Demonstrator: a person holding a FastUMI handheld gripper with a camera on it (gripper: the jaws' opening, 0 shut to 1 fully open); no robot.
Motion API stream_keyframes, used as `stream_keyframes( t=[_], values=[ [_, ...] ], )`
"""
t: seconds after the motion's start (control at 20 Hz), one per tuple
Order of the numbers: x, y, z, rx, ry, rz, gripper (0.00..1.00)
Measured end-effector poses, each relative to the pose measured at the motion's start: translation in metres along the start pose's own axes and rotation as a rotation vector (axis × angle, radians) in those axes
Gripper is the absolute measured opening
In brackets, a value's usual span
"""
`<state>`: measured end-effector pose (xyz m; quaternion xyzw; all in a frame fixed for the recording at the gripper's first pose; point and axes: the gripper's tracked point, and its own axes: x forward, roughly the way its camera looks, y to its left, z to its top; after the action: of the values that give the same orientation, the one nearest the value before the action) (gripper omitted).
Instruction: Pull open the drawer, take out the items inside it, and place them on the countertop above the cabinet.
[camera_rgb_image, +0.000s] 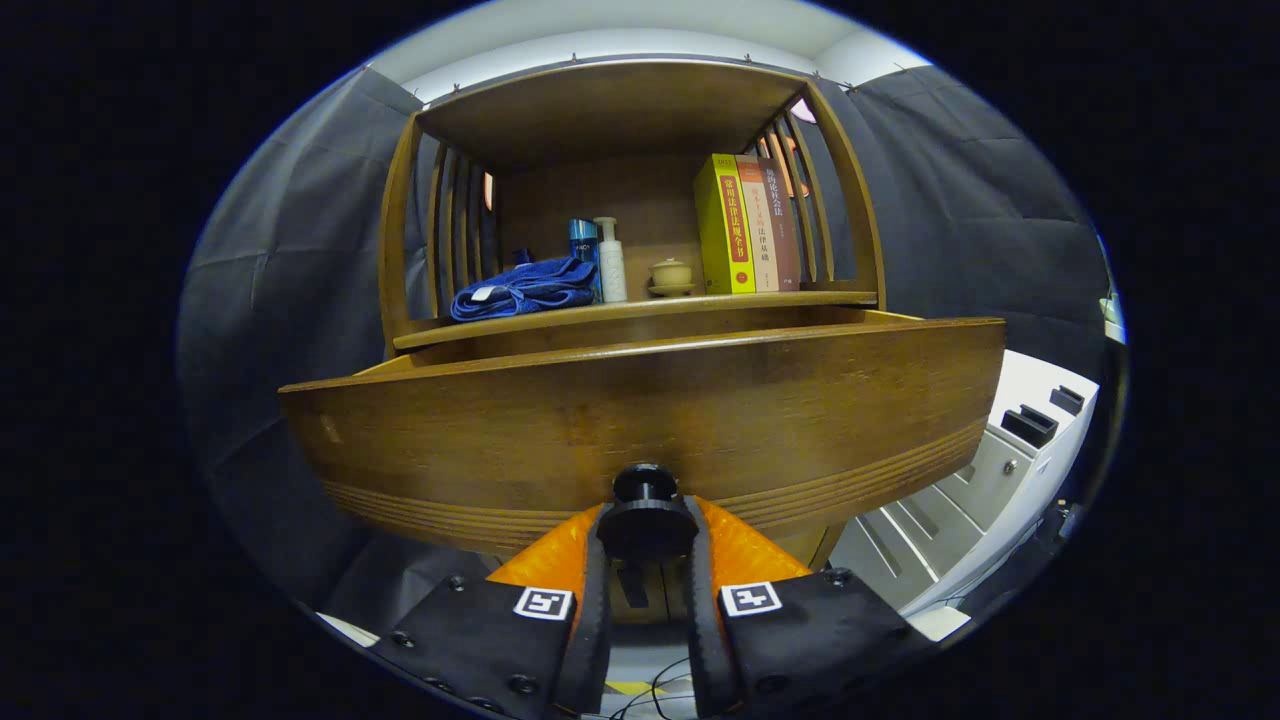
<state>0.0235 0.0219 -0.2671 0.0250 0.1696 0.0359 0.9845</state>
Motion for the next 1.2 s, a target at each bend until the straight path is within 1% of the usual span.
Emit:
stream_keyframes(
  t=[0.2, 0.4, 0.55, 0.75, 0.85, 0.95, 1.05, 1.2],
  values=[
    [0.0, -0.001, 0.001, -0.008, -0.011, 0.002, 0.41],
    [-0.001, 0.0, 0.002, -0.003, -0.021, 0.009, 0.49],
    [-0.001, 0.0, 0.009, -0.011, -0.048, 0.01, 0.7],
    [-0.003, 0.004, -0.001, -0.005, -0.024, 0.023, 0.99],
    [-0.011, 0.003, 0.007, -0.017, -0.047, 0.025, 0.98],
    [-0.022, 0.0, 0.027, -0.048, -0.095, 0.019, 0.98],
    [-0.039, -0.003, 0.06, -0.083, -0.162, 0.018, 0.98],
    [-0.061, -0.004, 0.13, -0.129, -0.277, 0.022, 0.98]
  ],
)
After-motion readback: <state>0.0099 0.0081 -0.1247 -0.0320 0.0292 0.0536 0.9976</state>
